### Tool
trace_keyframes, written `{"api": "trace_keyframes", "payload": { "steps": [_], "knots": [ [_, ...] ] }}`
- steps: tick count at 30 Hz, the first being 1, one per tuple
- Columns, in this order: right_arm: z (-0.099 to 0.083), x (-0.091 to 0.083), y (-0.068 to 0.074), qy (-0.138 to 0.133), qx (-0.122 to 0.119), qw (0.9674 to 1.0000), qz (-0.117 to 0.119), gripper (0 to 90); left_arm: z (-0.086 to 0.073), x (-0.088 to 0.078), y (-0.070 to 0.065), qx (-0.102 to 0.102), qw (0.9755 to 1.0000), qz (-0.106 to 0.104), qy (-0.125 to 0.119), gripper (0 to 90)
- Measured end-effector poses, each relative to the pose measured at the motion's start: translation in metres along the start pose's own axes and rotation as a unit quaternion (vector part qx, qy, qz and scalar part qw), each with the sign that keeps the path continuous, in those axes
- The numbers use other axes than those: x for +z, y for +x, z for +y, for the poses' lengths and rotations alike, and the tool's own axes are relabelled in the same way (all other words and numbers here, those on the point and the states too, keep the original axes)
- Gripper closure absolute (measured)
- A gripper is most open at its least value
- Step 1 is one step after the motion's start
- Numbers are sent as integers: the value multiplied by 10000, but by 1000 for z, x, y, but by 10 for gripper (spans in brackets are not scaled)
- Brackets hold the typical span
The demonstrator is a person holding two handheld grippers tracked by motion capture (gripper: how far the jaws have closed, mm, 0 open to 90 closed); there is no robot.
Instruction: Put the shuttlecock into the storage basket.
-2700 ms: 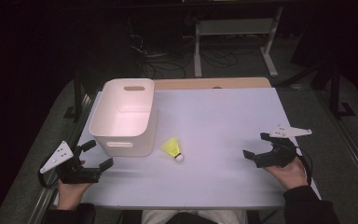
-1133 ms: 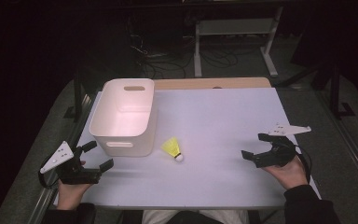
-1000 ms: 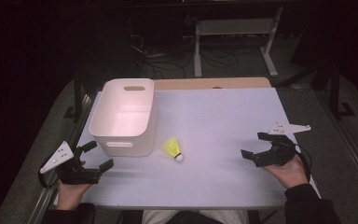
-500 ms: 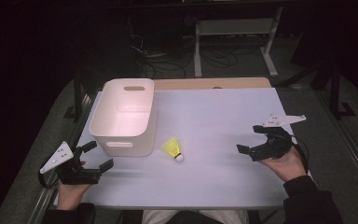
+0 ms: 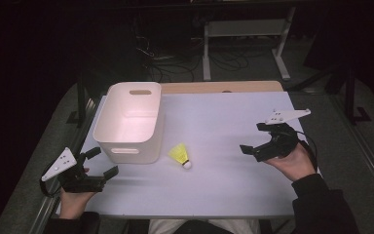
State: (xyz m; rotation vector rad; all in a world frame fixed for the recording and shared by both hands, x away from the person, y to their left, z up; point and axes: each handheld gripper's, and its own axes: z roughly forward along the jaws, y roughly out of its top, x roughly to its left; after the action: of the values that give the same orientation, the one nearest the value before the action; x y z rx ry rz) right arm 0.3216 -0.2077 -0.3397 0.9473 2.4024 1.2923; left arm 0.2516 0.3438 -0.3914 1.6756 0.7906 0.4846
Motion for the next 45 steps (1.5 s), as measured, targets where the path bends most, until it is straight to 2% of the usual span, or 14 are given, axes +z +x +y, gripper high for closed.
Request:
{"api": "trace_keyframes", "payload": {
  "steps": [35,45],
  "knots": [
    [27,27,12,302,-247,9989,268,0,0,0,0,-7,10000,7,4,0],
    [30,34,13,357,-233,9985,338,0,0,0,0,-1,10000,-6,0,0]
  ]
}}
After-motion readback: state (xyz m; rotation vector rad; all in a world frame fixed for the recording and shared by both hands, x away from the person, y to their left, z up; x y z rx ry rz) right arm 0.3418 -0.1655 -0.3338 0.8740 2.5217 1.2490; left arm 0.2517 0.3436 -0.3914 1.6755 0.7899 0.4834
